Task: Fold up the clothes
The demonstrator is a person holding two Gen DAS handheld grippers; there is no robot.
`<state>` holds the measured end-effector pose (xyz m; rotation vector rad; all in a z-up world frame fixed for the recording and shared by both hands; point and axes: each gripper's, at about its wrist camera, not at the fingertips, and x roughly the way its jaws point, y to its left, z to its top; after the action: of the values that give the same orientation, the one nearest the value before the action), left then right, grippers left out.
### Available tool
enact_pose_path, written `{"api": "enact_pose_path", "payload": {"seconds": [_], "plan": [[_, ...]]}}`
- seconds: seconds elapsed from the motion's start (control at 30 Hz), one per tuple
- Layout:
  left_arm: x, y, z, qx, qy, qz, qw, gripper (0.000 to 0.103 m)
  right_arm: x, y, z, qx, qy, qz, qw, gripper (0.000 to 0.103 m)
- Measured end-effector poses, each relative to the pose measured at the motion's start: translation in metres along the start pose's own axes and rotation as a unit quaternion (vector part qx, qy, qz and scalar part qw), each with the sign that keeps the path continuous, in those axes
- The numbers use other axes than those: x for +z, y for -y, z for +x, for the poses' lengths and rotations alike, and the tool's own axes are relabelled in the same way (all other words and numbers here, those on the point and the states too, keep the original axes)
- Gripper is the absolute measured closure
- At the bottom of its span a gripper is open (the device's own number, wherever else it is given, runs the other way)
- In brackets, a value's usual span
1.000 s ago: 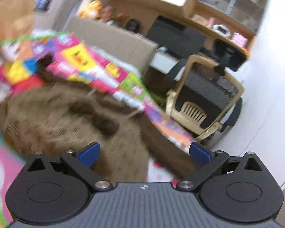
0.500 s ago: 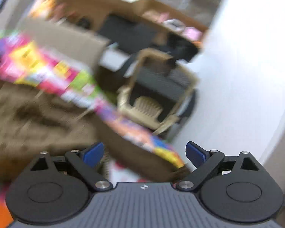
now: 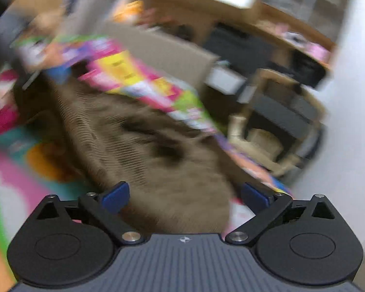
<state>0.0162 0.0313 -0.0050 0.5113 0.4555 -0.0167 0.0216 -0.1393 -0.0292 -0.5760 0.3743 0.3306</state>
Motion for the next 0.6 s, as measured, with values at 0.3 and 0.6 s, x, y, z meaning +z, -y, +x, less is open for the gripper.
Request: {"api": "enact_pose_path", "payload": {"seconds": [0.3,0.6], "plan": [[-0.01,-0.027,-0.001,0.015,-0.016,-0.054,0.9983,0.001,-0.008,-0.02,0.023,-0.166,-0.009,-0.036,0.985,0.005],[-0.03,0.011,0.001,-0.028,-0.03,-0.006,0.9991,0.001,0.013,-0.06,0.025,0.052,-0.035,-0.037,0.997,0.003]]}}
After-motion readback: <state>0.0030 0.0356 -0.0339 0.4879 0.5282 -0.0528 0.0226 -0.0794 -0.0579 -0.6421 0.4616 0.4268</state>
